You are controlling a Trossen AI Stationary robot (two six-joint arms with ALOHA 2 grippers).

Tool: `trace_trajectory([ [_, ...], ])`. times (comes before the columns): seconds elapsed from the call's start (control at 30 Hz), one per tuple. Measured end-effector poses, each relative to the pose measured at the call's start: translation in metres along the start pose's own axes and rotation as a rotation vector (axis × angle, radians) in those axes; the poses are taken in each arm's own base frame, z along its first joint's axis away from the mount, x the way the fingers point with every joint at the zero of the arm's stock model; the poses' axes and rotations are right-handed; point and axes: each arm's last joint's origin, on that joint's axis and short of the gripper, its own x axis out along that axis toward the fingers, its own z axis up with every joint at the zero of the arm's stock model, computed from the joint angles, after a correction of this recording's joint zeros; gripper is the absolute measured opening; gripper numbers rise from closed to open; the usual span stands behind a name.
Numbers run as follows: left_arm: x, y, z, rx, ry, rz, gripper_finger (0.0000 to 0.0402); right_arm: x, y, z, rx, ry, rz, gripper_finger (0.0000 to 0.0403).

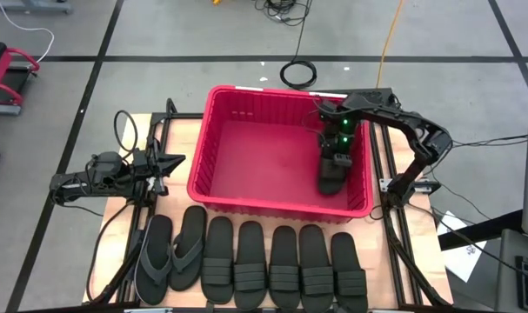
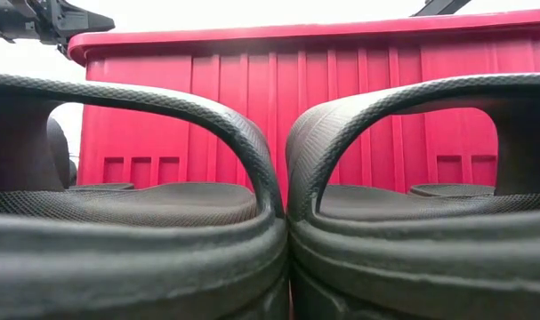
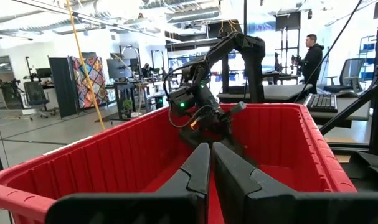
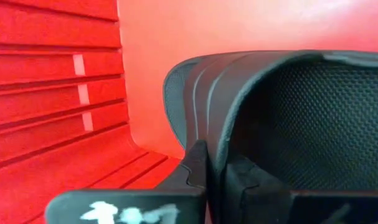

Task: Pick and place slides into bin
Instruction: Put the black slide into the red container

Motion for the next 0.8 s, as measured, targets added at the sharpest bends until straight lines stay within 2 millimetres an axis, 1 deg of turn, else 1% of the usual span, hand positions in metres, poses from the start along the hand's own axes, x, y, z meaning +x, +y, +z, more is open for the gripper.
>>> trace_trajectory([
  [0.1, 0.000, 0.000, 0.000, 0.000, 0.000, 0.000, 0.0026, 0.008, -0.003, -0.004, 0.004, 0.013, 0.011, 0.0002],
  [0.23, 0.000, 0.000, 0.000, 0.000, 0.000, 0.000, 0.0026, 0.025, -0.009, -0.011, 0.012, 0.025, 0.018, 0.0002],
  [0.43, 0.000, 0.000, 0.000, 0.000, 0.000, 0.000, 0.0026, 0.045, -0.021, -0.017, 0.044, 0.023, -0.087, 0.0002],
  [0.57, 0.000, 0.000, 0.000, 0.000, 0.000, 0.000, 0.0026, 0.049, -0.026, -0.017, 0.030, 0.002, -0.127, 0.0002],
  [0.8, 0.000, 0.000, 0.000, 0.000, 0.000, 0.000, 0.0026, 0.048, -0.031, -0.017, -0.003, 0.029, -0.219, 0.0002],
])
